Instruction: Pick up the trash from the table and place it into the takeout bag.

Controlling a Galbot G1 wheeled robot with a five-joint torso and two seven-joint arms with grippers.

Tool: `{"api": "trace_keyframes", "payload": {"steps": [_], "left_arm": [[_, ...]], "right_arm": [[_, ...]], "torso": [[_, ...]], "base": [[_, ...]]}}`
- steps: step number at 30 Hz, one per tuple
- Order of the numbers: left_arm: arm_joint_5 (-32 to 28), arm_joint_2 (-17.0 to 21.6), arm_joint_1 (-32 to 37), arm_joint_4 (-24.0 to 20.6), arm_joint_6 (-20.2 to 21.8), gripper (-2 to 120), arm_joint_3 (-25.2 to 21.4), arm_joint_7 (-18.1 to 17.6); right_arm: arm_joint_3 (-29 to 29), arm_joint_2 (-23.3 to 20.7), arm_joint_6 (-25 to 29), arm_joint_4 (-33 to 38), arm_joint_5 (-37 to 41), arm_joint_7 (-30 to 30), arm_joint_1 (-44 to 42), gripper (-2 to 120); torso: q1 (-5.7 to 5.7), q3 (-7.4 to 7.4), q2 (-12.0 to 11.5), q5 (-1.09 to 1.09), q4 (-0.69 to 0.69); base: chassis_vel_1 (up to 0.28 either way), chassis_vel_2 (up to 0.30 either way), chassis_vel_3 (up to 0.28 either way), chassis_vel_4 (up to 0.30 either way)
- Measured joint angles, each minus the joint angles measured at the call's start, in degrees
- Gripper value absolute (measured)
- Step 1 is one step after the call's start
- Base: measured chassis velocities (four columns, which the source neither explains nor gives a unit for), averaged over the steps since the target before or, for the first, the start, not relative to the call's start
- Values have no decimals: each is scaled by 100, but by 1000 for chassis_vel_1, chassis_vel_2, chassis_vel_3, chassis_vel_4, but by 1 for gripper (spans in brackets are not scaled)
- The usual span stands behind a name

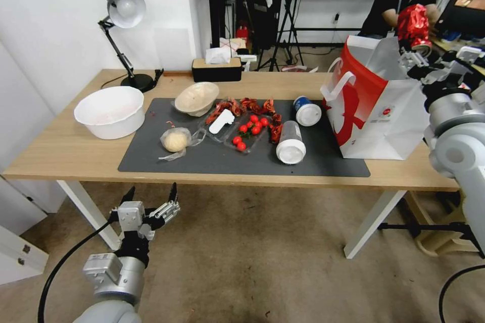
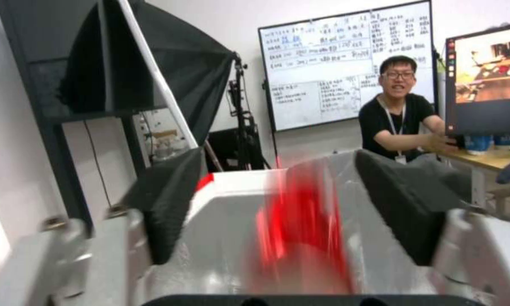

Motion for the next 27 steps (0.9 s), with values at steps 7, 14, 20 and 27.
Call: {"api": "trace_keyframes", "payload": {"steps": [7,14,20,27], "left_arm": [[0,-18,26,-38,3,100,4,0],[4,-31,48,-70,2,100,-8,-2],[9,-49,73,-92,-5,100,-7,-9],[9,-34,68,-86,-36,100,-22,-13]], "right_arm": [[2,13,-28,129,-26,-80,-116,99],[0,37,-31,294,-38,-108,-197,100],[58,73,22,692,-58,-288,-468,100],[170,162,144,1255,-313,-665,-1154,100]], "torso": [[0,0,0,-1,0],[0,0,0,0,0],[0,-1,0,-1,0],[0,0,0,-1,0]], "base": [[0,0,0,0],[0,0,0,0],[0,0,0,0],[0,0,0,0]]}}
